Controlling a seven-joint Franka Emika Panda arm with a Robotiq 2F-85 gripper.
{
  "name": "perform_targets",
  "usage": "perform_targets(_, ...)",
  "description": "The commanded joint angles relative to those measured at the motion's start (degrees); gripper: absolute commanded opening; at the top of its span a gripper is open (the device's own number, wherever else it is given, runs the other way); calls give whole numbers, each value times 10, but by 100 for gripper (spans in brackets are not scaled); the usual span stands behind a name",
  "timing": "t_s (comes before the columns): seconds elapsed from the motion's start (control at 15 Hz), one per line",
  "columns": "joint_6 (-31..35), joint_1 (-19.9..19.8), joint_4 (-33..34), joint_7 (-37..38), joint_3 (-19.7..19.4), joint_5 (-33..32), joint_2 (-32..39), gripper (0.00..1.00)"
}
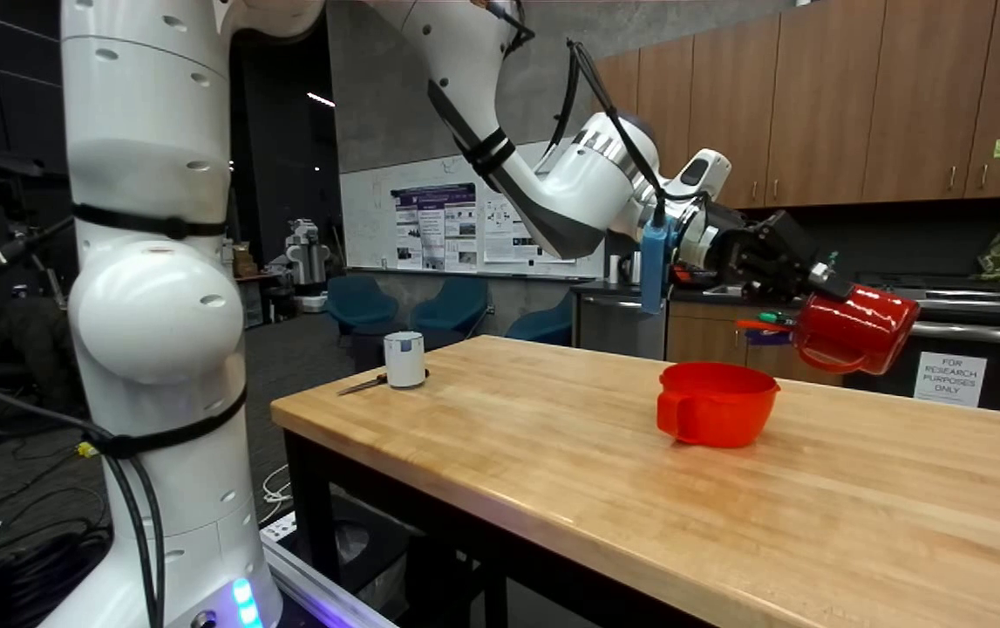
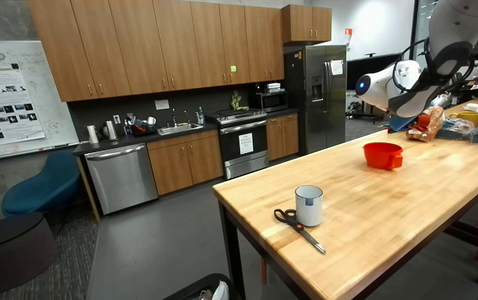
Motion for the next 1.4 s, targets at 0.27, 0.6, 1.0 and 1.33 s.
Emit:
perform_targets(0.27,-4,0,-51,8,-2,-67,-24,2)
perform_targets(0.6,-13,8,-75,26,6,-106,-31,2)
perform_targets(1.0,-30,20,-112,64,16,-155,-50,2)
perform_targets(1.33,-54,27,-142,99,22,-187,-65,2)
